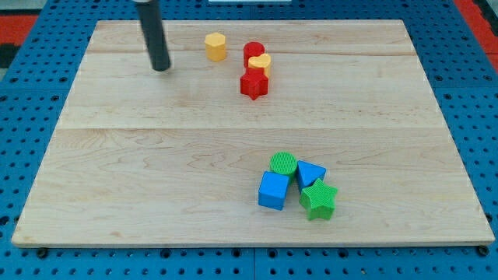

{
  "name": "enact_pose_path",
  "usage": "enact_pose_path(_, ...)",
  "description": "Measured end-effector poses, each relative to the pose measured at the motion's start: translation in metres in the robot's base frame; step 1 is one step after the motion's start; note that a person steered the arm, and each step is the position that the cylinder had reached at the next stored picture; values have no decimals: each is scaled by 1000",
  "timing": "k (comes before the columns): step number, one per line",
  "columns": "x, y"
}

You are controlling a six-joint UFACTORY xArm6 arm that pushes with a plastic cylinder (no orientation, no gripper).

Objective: Move yellow hexagon into the red circle

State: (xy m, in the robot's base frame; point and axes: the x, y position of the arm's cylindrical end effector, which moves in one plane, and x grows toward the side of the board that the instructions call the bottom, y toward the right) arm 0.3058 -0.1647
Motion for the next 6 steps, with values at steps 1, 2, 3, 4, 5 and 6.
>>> enact_pose_path(1, -28, -4)
enact_pose_path(2, -42, 11)
enact_pose_path(3, -42, 49)
enact_pose_path(4, -42, 94)
enact_pose_path(5, -42, 118)
enact_pose_path(6, -52, 102)
